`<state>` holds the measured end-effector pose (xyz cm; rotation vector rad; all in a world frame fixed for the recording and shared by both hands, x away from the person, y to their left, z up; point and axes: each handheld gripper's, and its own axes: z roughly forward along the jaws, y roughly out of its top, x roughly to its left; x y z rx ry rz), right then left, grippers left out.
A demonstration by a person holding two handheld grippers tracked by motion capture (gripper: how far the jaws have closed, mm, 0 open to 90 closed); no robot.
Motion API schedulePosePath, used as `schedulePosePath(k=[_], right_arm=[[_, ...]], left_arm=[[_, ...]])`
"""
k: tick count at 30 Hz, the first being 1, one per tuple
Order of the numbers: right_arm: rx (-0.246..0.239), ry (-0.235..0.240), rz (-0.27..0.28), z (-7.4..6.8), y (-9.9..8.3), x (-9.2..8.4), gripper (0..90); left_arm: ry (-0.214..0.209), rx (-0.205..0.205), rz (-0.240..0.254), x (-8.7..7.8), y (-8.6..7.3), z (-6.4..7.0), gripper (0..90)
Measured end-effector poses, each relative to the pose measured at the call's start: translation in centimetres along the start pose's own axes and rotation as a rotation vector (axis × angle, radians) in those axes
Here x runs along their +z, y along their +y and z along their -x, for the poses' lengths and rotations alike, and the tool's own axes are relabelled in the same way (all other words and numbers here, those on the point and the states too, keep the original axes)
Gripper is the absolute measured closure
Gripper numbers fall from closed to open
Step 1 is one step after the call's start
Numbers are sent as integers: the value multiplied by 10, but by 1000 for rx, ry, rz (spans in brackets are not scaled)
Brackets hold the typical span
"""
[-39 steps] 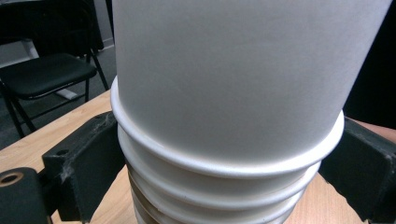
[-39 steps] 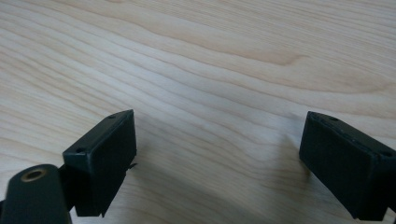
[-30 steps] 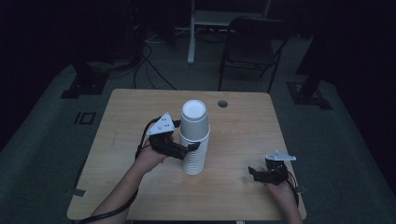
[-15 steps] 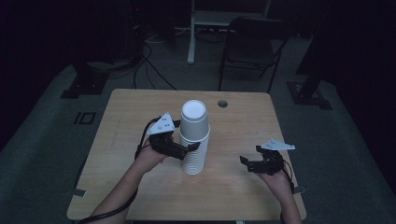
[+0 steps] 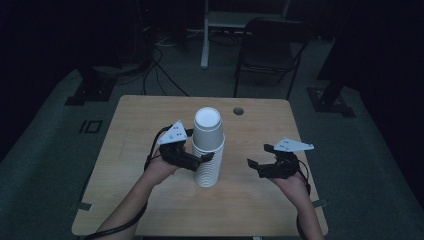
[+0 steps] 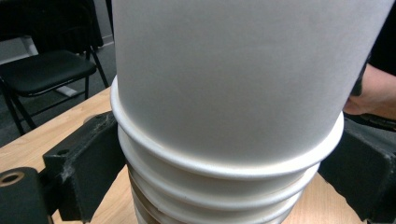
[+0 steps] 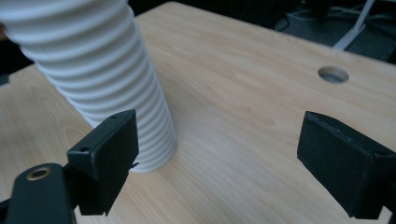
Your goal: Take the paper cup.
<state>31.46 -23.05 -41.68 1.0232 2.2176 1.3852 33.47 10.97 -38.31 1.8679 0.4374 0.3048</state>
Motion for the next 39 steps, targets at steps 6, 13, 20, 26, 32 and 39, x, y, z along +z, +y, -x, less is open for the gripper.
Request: schedulePosePath(k=[6,13,20,26,32,39], right_arm=[[-5,20,40,-6,14,-4,124],[-36,65,83,-19,39,-11,124],[-70,114,123,-33,61,-11,124],[-88,158,151,-43,77,-10,125],[-104,209,179,-55,93,-7,125],[-125,260,191,-69,103,2,125]], left_arm=[[0,1,-1,0,0,0,61],[1,-2,3,0,0,0,61],[1,-1,5,0,-1,0,61],[2,-3,7,0,-1,0,61],[2,-4,9,0,-1,0,61],[3,-3,6,0,-1,0,61]])
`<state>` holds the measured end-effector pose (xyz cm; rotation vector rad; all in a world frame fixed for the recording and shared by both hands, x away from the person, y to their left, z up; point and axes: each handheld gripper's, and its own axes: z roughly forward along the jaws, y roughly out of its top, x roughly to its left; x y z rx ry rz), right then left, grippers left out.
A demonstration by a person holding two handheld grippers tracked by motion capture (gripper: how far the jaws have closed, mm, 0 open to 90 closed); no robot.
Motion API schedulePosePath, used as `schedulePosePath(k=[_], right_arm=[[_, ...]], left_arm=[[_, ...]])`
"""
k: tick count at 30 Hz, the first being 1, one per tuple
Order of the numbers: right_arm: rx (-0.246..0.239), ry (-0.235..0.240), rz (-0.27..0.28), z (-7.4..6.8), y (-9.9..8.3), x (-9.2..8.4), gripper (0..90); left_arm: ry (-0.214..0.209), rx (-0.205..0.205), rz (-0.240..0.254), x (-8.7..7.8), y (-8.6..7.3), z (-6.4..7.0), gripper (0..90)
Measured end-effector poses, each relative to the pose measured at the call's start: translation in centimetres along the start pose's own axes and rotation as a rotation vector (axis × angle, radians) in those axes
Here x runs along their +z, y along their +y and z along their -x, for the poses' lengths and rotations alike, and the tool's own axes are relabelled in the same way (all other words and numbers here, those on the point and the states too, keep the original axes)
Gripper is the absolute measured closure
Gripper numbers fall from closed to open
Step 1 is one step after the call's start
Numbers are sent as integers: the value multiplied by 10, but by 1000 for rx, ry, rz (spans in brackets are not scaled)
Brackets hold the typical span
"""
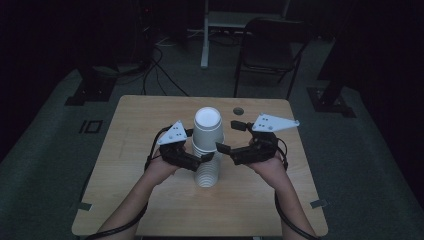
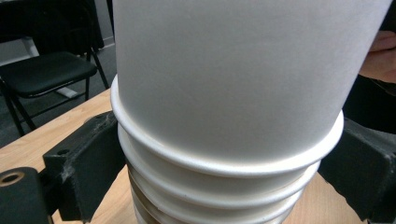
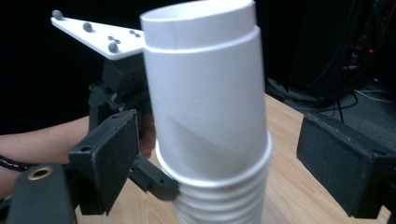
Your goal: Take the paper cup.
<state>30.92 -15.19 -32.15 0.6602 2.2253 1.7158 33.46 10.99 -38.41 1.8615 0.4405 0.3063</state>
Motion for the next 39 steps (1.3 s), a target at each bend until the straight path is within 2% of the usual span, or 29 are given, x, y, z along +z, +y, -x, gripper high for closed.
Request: schedulePosePath(k=[7,12,22,28,33,39], right_arm=[[-20,14,-10,-2,9,14,125],[-44,3,-16,-5,14,25,156],[-34,-4,-35,-3,17,41,145],[-28,10,-42,-1,17,47,135],[-29,-9,-38,-3,16,51,150],[-68,-28,-51,-5,20,50,166]], left_arm=[[0,0,2,0,0,0,61],[-1,0,-1,0,0,0,61],[-4,3,-3,0,1,0,62],[-3,0,-2,0,0,0,62],[-2,-2,-1,0,0,0,62],[-2,-6,1,0,0,-1,62]])
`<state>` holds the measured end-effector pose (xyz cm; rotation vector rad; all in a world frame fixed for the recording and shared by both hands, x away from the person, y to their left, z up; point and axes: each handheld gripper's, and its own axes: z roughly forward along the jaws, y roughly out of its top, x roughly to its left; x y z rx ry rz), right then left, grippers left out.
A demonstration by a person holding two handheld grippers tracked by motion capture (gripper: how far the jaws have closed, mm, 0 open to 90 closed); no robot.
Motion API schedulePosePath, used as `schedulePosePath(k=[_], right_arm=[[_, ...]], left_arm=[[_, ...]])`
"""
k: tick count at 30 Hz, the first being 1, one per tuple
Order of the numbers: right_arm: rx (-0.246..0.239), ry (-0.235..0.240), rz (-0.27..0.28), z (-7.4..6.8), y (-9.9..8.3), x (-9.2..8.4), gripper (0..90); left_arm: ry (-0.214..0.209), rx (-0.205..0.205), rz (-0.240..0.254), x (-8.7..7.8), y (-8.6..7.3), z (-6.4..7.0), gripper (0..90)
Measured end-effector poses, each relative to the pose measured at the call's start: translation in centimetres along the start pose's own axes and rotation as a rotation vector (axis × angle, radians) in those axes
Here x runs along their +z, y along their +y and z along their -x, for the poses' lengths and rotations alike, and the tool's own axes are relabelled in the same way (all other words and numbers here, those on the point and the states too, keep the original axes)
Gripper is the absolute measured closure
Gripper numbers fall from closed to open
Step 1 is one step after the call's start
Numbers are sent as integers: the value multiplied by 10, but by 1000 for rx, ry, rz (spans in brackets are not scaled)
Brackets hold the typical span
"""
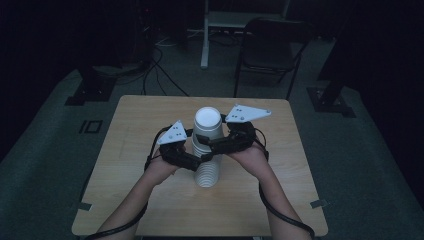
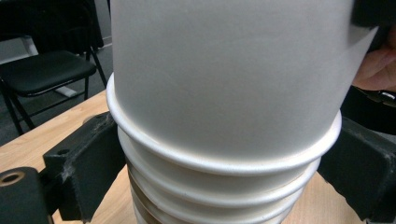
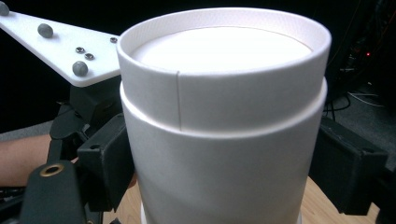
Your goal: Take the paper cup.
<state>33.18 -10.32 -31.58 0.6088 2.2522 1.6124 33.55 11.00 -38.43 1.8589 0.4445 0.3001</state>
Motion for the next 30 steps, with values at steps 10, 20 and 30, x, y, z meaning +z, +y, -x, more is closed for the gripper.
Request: schedulePosePath(k=[10,20,30], right_arm=[[-3,-10,30,-1,6,-4,186],[-7,-11,86,-3,28,-13,188],[-9,-20,132,-3,44,-25,188]], left_arm=[[-3,1,-2,0,0,0,62],[-2,-2,-3,0,0,0,62],[-2,-1,0,0,0,0,62]])
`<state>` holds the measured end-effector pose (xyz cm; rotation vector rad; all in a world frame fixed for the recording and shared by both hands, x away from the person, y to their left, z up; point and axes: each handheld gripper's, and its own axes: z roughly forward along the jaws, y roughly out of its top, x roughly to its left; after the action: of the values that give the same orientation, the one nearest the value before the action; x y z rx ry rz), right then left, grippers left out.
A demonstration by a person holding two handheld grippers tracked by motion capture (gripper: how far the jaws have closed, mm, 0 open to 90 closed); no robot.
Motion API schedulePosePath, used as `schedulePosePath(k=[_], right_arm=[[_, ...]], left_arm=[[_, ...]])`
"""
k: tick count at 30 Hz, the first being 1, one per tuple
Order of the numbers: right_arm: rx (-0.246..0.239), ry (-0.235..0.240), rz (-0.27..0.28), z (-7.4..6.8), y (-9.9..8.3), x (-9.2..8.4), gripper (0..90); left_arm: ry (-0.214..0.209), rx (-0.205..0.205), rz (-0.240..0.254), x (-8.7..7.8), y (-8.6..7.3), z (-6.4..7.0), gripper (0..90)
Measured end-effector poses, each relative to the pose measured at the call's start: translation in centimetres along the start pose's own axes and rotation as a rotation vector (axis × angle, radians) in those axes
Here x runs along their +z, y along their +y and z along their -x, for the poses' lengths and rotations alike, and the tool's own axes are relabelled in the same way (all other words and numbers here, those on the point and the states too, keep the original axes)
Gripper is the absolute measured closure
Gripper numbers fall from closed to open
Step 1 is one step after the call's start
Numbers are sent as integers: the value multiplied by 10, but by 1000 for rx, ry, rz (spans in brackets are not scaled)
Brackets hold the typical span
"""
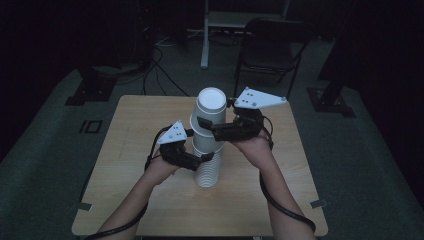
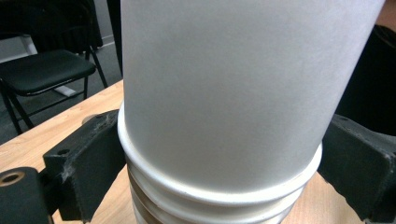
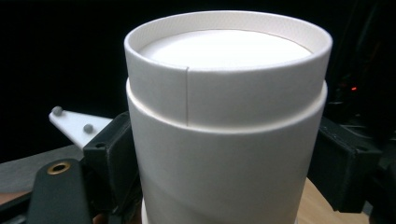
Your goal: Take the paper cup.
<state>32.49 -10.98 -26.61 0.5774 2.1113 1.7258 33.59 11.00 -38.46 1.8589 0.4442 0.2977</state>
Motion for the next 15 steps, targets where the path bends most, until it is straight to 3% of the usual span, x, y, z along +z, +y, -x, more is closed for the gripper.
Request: schedulePosePath(k=[15], right_arm=[[8,-21,54,7,16,-24,188]], left_arm=[[-2,-1,-5,0,0,0,62]])
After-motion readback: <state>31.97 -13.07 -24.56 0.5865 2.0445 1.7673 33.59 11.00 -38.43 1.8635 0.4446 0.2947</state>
